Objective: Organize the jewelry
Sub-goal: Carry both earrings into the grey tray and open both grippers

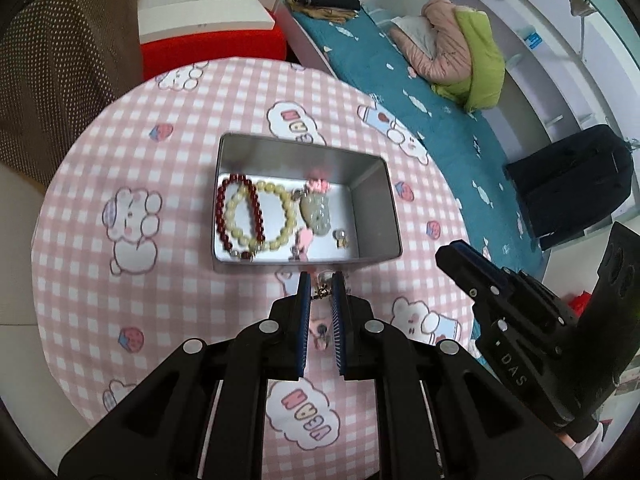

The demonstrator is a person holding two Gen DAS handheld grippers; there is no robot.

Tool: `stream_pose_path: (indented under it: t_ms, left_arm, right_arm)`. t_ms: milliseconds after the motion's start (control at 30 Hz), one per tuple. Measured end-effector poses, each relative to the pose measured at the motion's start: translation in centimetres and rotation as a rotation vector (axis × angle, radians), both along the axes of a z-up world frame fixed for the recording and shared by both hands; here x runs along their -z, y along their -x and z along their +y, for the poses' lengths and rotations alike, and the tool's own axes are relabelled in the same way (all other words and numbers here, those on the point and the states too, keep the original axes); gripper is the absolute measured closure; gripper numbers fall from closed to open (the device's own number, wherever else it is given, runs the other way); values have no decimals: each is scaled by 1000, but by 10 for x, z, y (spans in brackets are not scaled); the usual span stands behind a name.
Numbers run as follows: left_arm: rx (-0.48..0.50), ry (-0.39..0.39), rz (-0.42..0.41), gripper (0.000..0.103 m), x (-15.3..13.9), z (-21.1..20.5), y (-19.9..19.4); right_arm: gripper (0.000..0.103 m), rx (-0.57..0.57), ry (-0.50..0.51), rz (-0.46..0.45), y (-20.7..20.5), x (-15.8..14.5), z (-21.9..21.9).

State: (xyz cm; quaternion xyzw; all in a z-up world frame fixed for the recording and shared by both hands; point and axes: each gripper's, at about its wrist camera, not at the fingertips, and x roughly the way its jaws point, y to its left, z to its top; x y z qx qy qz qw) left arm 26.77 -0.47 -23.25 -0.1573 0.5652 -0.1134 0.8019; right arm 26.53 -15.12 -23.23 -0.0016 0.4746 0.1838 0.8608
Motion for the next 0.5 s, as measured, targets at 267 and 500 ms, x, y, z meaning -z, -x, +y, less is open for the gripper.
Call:
stream_pose_path:
  t_ms: [267,500]
  left_arm:
    - [2,4,8,93,6,-2,-23]
    - [8,11,43,93,20,-3,-36]
  right_arm:
    - [89,-30,-3,14,-19,5,11]
    - [89,-66,-14,38,-25,10,16]
